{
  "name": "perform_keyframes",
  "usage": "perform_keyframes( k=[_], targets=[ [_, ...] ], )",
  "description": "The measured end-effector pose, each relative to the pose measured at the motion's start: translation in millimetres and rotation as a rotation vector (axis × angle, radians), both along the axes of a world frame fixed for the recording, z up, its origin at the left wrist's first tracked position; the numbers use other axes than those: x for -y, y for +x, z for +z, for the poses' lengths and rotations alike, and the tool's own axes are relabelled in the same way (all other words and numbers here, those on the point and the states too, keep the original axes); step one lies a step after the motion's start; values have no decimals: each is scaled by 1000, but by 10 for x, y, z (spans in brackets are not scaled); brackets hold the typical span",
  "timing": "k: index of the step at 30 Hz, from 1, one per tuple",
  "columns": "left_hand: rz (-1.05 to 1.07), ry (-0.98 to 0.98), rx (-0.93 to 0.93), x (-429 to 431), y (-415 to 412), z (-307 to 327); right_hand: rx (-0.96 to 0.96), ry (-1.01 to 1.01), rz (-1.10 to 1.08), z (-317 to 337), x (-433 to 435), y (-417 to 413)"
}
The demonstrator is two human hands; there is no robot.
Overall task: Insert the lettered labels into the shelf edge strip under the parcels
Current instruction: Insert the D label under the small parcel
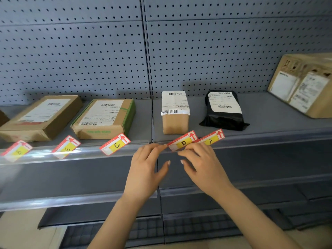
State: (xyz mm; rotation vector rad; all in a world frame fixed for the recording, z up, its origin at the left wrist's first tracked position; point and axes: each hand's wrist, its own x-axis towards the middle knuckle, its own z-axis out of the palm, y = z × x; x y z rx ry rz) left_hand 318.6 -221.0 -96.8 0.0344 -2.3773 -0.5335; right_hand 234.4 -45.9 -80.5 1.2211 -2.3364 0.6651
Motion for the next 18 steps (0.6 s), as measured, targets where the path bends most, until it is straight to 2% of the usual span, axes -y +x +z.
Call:
perform_keyframes(
  k=[6,18],
  targets=[
    [154,0,-7,-103,288,42,1,3,129,56,35,53],
    [501,39,122,-559,1289,-123,55,3,481,-128,137,506]
  ],
)
